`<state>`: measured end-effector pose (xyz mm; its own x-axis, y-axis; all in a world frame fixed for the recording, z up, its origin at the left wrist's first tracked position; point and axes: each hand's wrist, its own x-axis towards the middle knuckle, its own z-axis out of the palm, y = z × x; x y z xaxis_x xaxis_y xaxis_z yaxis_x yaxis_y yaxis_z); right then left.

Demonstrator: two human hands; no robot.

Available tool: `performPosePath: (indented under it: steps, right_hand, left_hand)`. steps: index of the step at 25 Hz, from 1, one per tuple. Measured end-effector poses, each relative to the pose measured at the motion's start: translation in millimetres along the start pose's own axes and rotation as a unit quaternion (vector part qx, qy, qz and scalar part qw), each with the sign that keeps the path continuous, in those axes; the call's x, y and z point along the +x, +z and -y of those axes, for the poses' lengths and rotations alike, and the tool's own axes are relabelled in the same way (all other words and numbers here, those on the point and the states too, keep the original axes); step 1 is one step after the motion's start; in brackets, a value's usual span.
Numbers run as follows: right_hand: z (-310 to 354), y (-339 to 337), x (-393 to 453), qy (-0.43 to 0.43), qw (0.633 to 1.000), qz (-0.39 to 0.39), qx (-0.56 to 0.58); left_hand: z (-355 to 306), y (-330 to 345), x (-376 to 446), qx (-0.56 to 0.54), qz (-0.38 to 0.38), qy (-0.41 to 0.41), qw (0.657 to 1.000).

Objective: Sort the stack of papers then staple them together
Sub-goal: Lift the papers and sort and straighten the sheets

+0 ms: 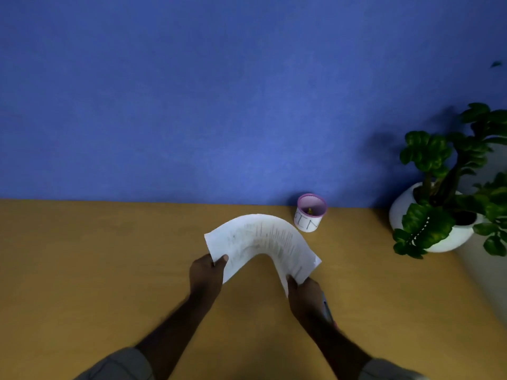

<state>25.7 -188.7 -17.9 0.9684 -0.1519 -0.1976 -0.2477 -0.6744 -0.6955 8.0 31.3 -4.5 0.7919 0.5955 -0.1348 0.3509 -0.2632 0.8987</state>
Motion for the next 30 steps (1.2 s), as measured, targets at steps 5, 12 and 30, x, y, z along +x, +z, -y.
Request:
performPosePath:
  steps: [5,12,30]
  right_hand:
    - [17,-26,18,-0.004,0.995,0.005,0.097]
    - [93,-111,43,-0.170,0.977,-0.127,-0.005]
    - [146,-111,11,-0.160,0.896,0.060,0.410]
  left_hand:
    - [-25,-23,26,0.140,-0.023,0.143,0.979]
    - [-123,-91,67,0.309,0.009,0.304,0.901]
    - [-231,-121,51,0.035,0.077,0.393,0.916]
